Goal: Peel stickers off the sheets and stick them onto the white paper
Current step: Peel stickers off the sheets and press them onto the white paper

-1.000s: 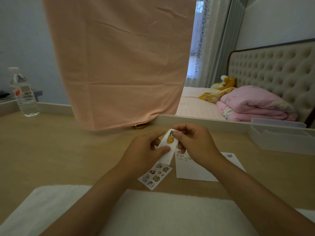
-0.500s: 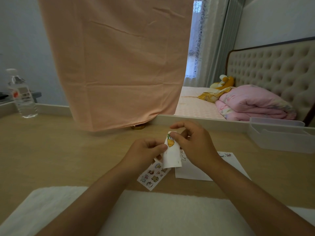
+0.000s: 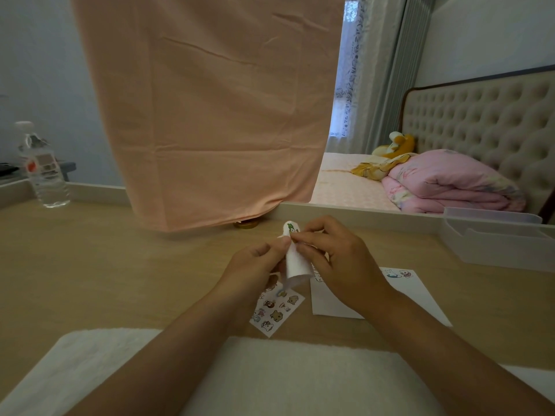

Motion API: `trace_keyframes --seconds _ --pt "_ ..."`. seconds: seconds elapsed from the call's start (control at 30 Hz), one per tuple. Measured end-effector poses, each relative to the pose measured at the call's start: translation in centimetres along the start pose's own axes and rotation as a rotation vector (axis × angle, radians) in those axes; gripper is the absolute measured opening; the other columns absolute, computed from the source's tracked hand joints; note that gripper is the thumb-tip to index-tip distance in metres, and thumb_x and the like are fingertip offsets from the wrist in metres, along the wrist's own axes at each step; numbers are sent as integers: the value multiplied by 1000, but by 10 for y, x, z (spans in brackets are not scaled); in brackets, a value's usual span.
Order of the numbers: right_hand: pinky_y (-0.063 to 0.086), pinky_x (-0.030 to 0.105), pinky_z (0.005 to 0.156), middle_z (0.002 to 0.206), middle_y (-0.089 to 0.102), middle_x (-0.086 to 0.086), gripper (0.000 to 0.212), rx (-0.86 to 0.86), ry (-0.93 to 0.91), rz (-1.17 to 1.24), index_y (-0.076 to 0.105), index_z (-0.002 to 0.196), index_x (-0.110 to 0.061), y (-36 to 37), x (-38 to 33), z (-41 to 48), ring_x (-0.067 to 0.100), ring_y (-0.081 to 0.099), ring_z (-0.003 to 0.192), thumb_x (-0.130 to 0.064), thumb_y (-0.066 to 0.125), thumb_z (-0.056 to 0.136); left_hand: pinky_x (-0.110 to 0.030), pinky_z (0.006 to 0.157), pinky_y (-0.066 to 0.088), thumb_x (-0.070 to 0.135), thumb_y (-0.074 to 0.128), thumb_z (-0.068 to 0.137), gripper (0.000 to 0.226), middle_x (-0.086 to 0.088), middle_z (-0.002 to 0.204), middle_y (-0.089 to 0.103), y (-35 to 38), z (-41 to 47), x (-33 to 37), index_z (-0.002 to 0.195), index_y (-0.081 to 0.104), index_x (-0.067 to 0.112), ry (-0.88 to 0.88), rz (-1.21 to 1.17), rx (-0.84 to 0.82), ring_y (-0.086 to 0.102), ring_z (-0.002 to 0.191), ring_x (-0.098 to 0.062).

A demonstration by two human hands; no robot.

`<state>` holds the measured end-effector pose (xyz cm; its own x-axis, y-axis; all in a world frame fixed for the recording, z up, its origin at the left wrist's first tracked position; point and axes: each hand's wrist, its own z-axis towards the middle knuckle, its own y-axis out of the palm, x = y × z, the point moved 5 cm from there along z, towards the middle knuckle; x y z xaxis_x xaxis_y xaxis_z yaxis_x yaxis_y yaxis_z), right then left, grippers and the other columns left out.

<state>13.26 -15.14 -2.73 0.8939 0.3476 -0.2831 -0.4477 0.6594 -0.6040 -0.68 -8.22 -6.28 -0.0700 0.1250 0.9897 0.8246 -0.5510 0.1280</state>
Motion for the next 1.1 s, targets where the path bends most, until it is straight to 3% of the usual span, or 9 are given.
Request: trace_keyframes --seconds 0.07,0.17,0.37,0.5,0.63,0.83,1.1 --pt "48 17 79 110 61 -4 26 34 5 20 73 121 -15 -1 1 0 6 59 94 -19 64 97 -36 87 45 35 75 80 27 -4 104 77 1 -1 3 104 78 26 33 3 -73 65 94 -21" --pt "50 23 71 105 61 -9 25 52 23 38 74 119 -17 -3 3 -1 6 58 79 -20 69 94 -42 91 53 20 70 91 23 -4 106 77 -2 -1 5 113 74 24 59 25 -64 71 102 -28" --pt "56 35 73 106 69 -13 23 84 67 79 76 114 -23 -2 5 -1 9 66 86 -26 72 91 -39 76 58 23 66 95 16 -8 100 77 -3 -4 10 108 74 21 86 81 -44 74 85 -27" --pt "56 34 70 105 68 -18 23 71 115 77 77 113 -25 1 4 -2 9 64 77 -29 73 90 -35 69 56 27 62 97 15 -6 94 78 -4 -3 10 103 76 23 83 128 -39 73 76 -23" --pt "55 35 68 98 71 -18 22 67 190 113 78 109 -28 4 6 0 11 60 70 -27 77 87 -36 78 58 22 60 99 17 -4 97 78 -2 -3 10 104 77 20 149 121 -27 73 89 -24" --pt "56 40 65 84 74 -22 15 40 275 142 80 98 -35 0 9 1 10 61 65 -29 79 84 -15 64 52 21 61 98 16 4 93 77 0 -4 13 101 77 21 282 270 25 73 84 -13" --pt "51 30 58 80 71 -20 12 -2 196 3 80 98 -34 -7 5 6 7 58 64 -32 73 89 -17 63 55 17 62 98 15 2 89 77 0 -6 18 99 77 20 318 321 -10 74 77 -14"
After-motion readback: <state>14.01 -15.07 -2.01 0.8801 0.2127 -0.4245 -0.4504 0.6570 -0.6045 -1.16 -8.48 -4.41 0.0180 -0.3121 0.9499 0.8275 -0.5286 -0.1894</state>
